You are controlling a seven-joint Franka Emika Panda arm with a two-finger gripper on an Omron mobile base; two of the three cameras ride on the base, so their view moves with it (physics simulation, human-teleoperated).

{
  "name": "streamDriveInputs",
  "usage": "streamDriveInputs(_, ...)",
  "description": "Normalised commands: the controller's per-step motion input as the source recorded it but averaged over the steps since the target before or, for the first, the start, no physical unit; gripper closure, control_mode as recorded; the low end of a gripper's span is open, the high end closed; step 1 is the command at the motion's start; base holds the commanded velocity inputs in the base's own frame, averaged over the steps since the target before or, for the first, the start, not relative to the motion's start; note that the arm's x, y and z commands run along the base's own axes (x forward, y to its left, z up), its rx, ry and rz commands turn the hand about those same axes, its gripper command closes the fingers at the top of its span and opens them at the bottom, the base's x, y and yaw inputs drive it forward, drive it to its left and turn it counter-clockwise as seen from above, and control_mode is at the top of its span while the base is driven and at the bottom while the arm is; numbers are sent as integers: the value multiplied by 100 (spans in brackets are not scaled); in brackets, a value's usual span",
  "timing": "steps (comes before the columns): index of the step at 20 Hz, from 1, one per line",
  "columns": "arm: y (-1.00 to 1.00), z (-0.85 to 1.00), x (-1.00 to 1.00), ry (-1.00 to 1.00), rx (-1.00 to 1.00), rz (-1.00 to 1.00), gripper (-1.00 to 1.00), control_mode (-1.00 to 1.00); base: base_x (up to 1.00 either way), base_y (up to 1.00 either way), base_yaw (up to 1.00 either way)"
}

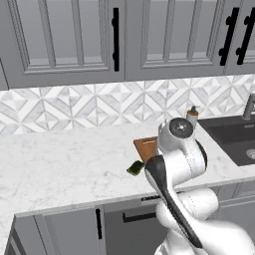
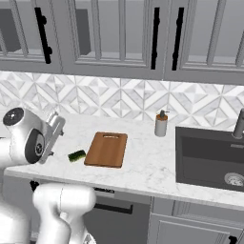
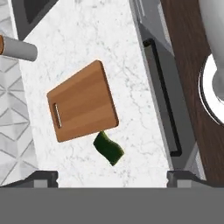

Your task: Pick up the sponge from the counter and clean the cutting board by briefly scrubbing or pressing down on the cutting board. Once finished, release the sponge.

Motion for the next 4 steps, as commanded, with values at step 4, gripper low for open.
streamDriveInputs(4, -100, 70, -100, 0, 38, -12, -100, -100, 0, 0, 0)
